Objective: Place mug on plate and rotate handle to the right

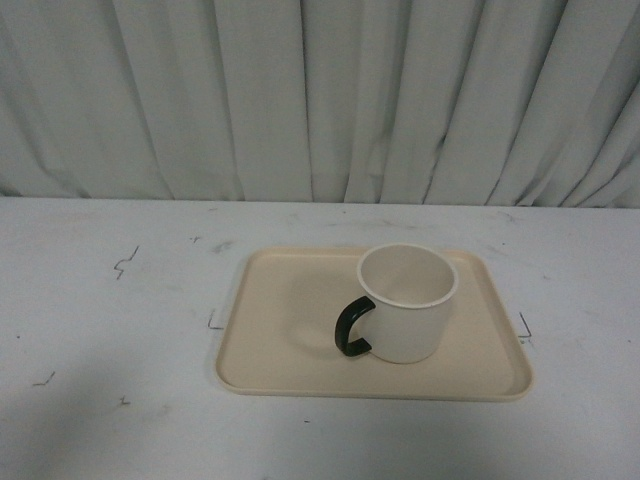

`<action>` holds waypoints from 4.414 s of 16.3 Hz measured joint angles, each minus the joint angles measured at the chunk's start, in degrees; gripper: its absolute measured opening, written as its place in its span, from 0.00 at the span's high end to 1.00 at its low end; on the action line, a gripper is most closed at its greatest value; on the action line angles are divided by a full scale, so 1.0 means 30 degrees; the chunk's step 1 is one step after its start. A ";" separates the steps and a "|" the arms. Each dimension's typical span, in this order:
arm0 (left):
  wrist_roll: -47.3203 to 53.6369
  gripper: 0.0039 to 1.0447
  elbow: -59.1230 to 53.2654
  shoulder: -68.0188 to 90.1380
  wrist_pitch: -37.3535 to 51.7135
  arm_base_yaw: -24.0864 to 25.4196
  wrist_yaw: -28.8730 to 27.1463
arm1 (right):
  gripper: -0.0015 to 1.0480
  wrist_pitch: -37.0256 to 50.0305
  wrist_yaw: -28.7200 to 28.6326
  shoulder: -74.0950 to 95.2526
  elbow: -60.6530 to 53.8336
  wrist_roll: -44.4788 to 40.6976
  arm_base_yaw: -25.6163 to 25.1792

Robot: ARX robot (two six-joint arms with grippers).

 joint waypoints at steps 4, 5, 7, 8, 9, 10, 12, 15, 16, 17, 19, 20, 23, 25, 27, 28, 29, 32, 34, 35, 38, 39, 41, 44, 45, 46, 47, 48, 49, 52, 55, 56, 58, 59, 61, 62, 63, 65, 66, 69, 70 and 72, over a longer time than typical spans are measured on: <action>0.0000 0.99 -0.0007 -0.1246 -0.1260 0.0000 -0.0007 | 0.06 0.0000 0.0000 0.0000 0.0000 0.0000 0.0000; 0.0000 0.99 -0.0007 -0.1814 -0.1792 0.0000 -0.0007 | 0.06 0.0000 0.0000 0.0000 0.0000 0.0000 0.0000; 0.0000 0.99 -0.0007 -0.2929 -0.2885 0.0000 -0.0007 | 0.06 0.0000 0.0000 0.0000 0.0000 0.0000 0.0000; 0.0000 0.99 -0.0007 -0.3344 -0.3293 0.0000 -0.0007 | 0.06 0.0000 0.0000 0.0000 0.0000 0.0000 0.0000; 0.0000 0.99 -0.0007 -0.3803 -0.3745 0.0000 -0.0007 | 0.06 0.0000 0.0000 0.0000 0.0000 0.0000 0.0000; 0.0000 0.99 -0.0007 -0.4226 -0.4160 0.0000 -0.0007 | 0.06 0.0000 0.0000 0.0000 0.0000 0.0000 0.0000; 0.0000 0.99 -0.0007 -0.4918 -0.4881 0.0000 -0.0007 | 0.06 0.0007 0.0000 0.0000 0.0000 0.0000 0.0000; 0.0000 0.99 0.0007 -0.5960 -0.6135 0.0000 -0.0007 | 0.06 0.0000 0.0000 0.0000 0.0000 0.0000 0.0000; 0.0007 0.99 0.0000 -0.8029 -0.9012 0.0000 0.0051 | 0.06 0.0000 0.0007 0.0000 0.0000 0.0000 0.0000; 0.0000 0.99 0.0066 -0.8721 -0.8553 0.0000 0.0015 | 0.06 0.0000 0.0007 0.0000 0.0000 0.0000 0.0000; 0.0000 0.99 0.0000 -0.8728 -0.9012 0.0022 0.0000 | 0.06 -0.0007 0.0000 0.0000 0.0000 0.0000 0.0000; 0.0000 0.99 0.0000 -0.8728 -0.8837 0.0022 0.0007 | 0.06 -0.0022 0.0000 0.0000 0.0000 0.0000 0.0000; 0.0000 0.72 0.0000 -0.8728 -0.8954 0.0022 0.0000 | 0.06 0.0000 0.0000 0.0000 0.0000 0.0000 0.0000; -0.0007 0.50 0.0000 -0.8728 -0.8954 0.0022 0.0000 | 0.06 0.0000 0.0000 0.0000 0.0000 0.0000 0.0000; 0.0000 0.27 0.0000 -0.8728 -0.8954 0.0022 0.0000 | 0.06 0.0000 0.0000 0.0000 0.0000 0.0000 0.0000; -0.0007 0.15 0.0000 -0.8728 -0.8954 0.0022 0.0000 | 0.06 0.0000 0.0000 0.0000 0.0000 0.0000 0.0000; 0.0015 0.04 0.0000 -0.8728 -0.8954 0.0022 0.0000 | 0.06 0.0000 0.0000 0.0000 0.0000 0.0000 0.0000; 0.0000 0.06 0.0000 -0.8728 -0.8954 0.0022 0.0000 | 0.06 0.0000 0.0000 0.0000 0.0000 0.0000 0.0000; 0.0000 0.06 0.0000 -0.8728 -0.8954 0.0022 0.0000 | 0.06 0.0000 0.0000 0.0000 0.0000 0.0000 0.0000; 0.0000 0.06 0.0000 -0.8728 -0.8954 0.0022 0.0000 | 0.06 0.0000 0.0000 0.0000 0.0000 0.0000 0.0000; 0.0000 0.06 0.0000 -0.8728 -0.8954 0.0022 0.0000 | 0.06 0.3133 0.0284 0.2994 0.0576 0.0036 0.1042; 0.0000 0.06 0.0000 -0.8728 -0.8939 0.0022 0.0007 | 0.06 0.5013 0.0699 0.6484 0.1858 -0.0015 0.2040; 0.0000 0.06 0.0000 -0.8728 -0.8939 0.0022 -0.0015 | 0.06 0.5974 0.1078 1.2327 0.5326 0.0408 0.3133; 0.0000 0.06 0.0000 -0.8728 -0.8939 0.0022 0.0000 | 0.06 0.1829 0.1639 2.0269 1.1978 0.0874 0.4656; 0.0000 0.06 0.0000 -0.8728 -0.8939 0.0022 0.0007 | 0.06 -0.0342 0.1814 2.2979 1.4746 0.1151 0.4874; 0.0000 0.06 0.0000 -0.8728 -0.8939 0.0022 0.0000 | 0.06 -0.2805 0.1413 2.5675 1.7682 0.1887 0.4940; 0.0000 0.06 0.0000 -0.8728 -0.8939 0.0022 0.0000 | 0.06 -0.4692 0.0787 2.7999 2.0101 0.2849 0.4991; 0.0000 0.06 0.0000 -0.8728 -0.8939 0.0022 0.0007 | 0.06 -0.6805 0.0364 3.0636 2.2666 0.4080 0.4991; 0.0000 0.06 0.0000 -0.8728 -0.8939 0.0022 0.0007 | 0.06 -0.8342 0.0095 3.2742 2.4553 0.5129 0.4991; 0.0000 0.06 0.0000 -0.8728 -0.8939 0.0022 0.0007 | 0.06 -1.0550 -0.0007 3.7477 2.8239 0.7774 0.5275; 0.0000 0.06 0.0000 -0.8728 -0.8939 0.0022 0.0007 | 0.06 -1.0382 -0.0036 3.9984 2.8917 1.0331 0.5785; 0.0000 0.06 0.0000 -0.8728 -0.8939 0.0022 0.0000 | 0.06 -1.0404 -0.0131 4.0355 2.8917 1.1060 0.6047; 0.0000 0.06 0.0000 -0.8728 -0.8939 0.0022 0.0007 | 0.06 -1.0316 -0.0153 4.0705 2.8917 1.2393 0.6564; 0.0000 0.06 0.0000 -0.8728 -0.8939 0.0022 0.0007 | 0.06 -1.0346 -0.0146 4.0851 2.8917 1.2925 0.6819; 0.0000 0.06 0.0000 -0.8728 -0.8932 0.0022 0.0000 | 0.06 -1.0404 -0.0270 4.1273 2.8880 1.3566 0.7133; 0.0000 0.06 0.0000 -0.8728 -0.8939 0.0022 0.0007 | 0.06 -1.0389 -0.0270 4.1368 2.8880 1.3661 0.7155; 0.0000 0.06 0.0000 -0.8728 -0.8939 0.0022 0.0000 | 0.06 -1.0644 -0.0233 4.1412 2.8888 1.3704 0.7104; 0.0000 0.06 0.0000 -0.8728 -0.8932 0.0022 0.0007 | 0.20 -1.1271 -0.0160 4.1652 2.9055 1.3770 0.7082; 0.0000 0.06 0.0000 -0.8728 -0.8939 0.0022 0.0000 | 0.29 -1.1322 -0.0175 4.1820 2.9128 1.3763 0.6965; 0.0000 0.06 0.0000 -0.8728 -0.8932 0.0022 0.0000 | 0.58 -1.1591 -0.0131 4.2235 2.9150 1.3610 0.6980; 0.0000 0.06 0.0000 -0.8728 -0.8939 0.0022 0.0007 | 0.62 -1.1693 -0.0080 4.2235 2.9157 1.3478 0.6980; 0.0000 0.06 0.0000 -0.8728 -0.8932 0.0022 0.0000 | 0.76 -1.2152 0.0015 4.2235 2.9332 1.2706 0.6987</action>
